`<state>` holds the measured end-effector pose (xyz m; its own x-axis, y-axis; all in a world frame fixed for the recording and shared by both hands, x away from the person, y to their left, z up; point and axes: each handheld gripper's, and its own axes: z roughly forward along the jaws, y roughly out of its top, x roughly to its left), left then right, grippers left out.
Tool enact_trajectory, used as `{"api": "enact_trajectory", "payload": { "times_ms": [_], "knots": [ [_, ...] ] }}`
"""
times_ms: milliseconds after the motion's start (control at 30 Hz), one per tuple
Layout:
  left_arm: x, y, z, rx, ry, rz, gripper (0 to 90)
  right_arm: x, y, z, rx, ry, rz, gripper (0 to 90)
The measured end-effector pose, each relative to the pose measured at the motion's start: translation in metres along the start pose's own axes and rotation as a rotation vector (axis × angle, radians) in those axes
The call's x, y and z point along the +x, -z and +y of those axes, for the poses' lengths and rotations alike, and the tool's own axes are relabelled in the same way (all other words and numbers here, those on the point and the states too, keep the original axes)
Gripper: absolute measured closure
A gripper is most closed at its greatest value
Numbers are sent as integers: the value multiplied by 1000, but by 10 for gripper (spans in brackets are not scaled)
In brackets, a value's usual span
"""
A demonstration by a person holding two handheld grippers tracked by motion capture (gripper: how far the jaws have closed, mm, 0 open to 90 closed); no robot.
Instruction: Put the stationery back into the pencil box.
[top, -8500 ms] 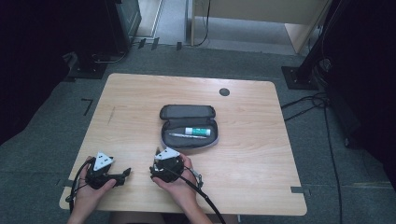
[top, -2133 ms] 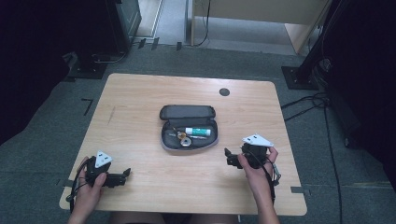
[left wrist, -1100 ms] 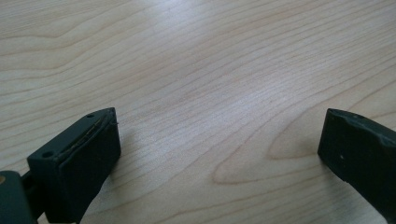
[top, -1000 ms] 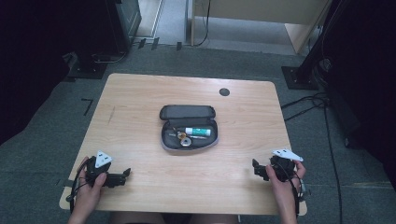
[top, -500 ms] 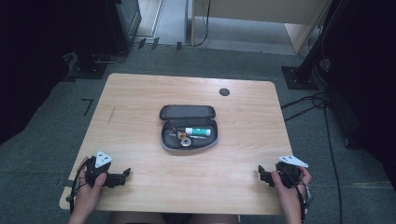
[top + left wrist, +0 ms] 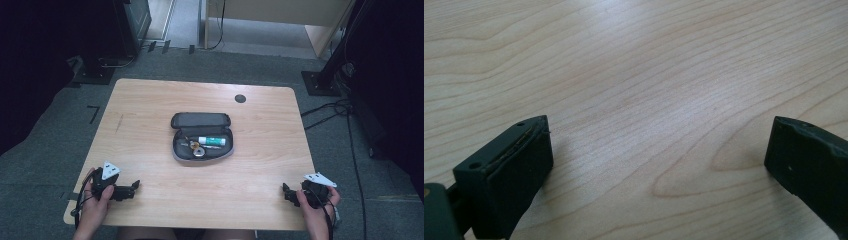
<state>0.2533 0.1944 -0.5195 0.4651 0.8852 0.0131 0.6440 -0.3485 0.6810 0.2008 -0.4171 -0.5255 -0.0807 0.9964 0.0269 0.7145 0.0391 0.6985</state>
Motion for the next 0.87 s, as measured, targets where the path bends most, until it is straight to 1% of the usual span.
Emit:
{"api": "enact_trajectory", "payload": {
  "times_ms": [33, 467, 567, 867],
  "knots": [
    [0, 0, 0, 0, 1, 0, 0, -1, 0, -2, -15, 6, 3, 0],
    [0, 0, 0, 1, -1, 0, 0, -1, 1, -3, -12, 4, 4, 0],
    [0, 0, 0, 0, 0, 0, 0, 1, -1, -2, -16, -7, -7, 0],
    [0, 0, 0, 0, 0, -1, 0, 1, 0, -2, -14, -3, -5, 0]
  ]
}}
